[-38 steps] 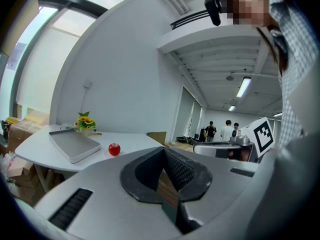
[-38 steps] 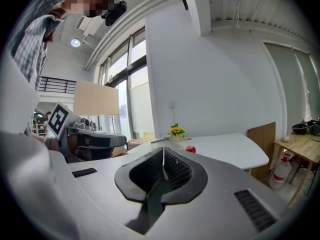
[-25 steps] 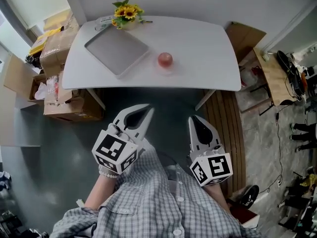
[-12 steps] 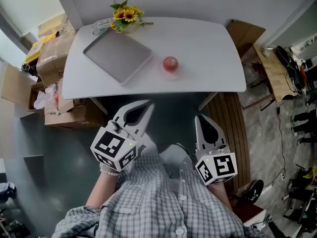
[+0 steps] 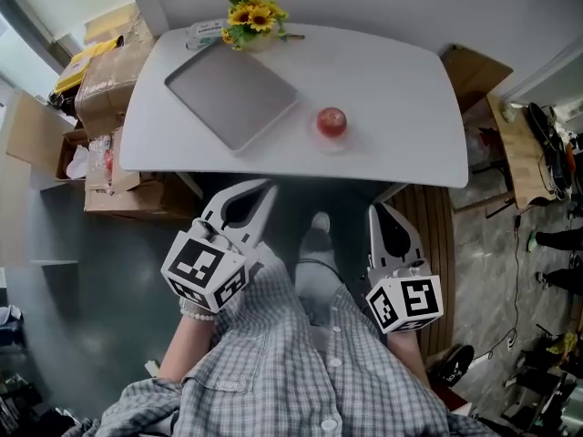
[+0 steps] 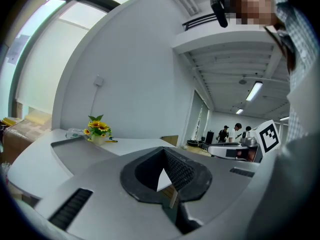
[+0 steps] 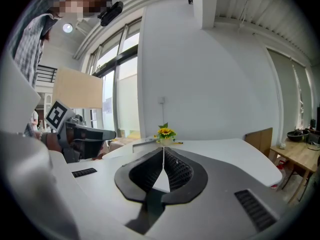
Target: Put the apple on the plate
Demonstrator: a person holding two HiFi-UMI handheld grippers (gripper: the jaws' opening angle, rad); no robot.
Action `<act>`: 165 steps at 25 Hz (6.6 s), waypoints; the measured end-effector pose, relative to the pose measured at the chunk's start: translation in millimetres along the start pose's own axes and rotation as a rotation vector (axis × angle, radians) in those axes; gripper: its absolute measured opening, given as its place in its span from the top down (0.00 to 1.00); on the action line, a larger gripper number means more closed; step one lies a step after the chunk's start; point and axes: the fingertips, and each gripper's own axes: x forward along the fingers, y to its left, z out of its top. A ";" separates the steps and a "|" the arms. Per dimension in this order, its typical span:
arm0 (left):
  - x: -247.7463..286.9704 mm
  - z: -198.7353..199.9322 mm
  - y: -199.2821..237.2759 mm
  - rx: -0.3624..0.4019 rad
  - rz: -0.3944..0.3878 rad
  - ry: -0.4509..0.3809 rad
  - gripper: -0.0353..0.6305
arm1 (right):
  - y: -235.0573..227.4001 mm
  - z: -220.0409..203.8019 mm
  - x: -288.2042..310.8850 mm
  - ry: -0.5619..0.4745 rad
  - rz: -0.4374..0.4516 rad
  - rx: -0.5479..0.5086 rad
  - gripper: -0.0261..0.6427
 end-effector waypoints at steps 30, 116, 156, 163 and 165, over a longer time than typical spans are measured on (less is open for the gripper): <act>153.5 32.5 90.5 -0.069 0.397 0.021 0.93 | -134.6 12.0 188.7 0.177 0.341 -0.035 0.92; 241.0 -193.6 137.5 -0.601 0.167 0.727 0.85 | -147.0 -193.4 256.1 0.934 0.176 0.472 0.86; 175.1 -128.8 196.9 -0.716 0.265 0.640 0.88 | -64.6 -133.7 287.4 0.949 0.223 0.531 0.88; 149.6 -118.8 234.2 -0.738 0.315 0.596 0.88 | -26.9 -125.5 318.5 0.950 0.280 0.499 0.88; 142.9 -116.6 246.1 -0.740 0.328 0.588 0.88 | -16.0 -125.0 328.3 0.950 0.293 0.493 0.88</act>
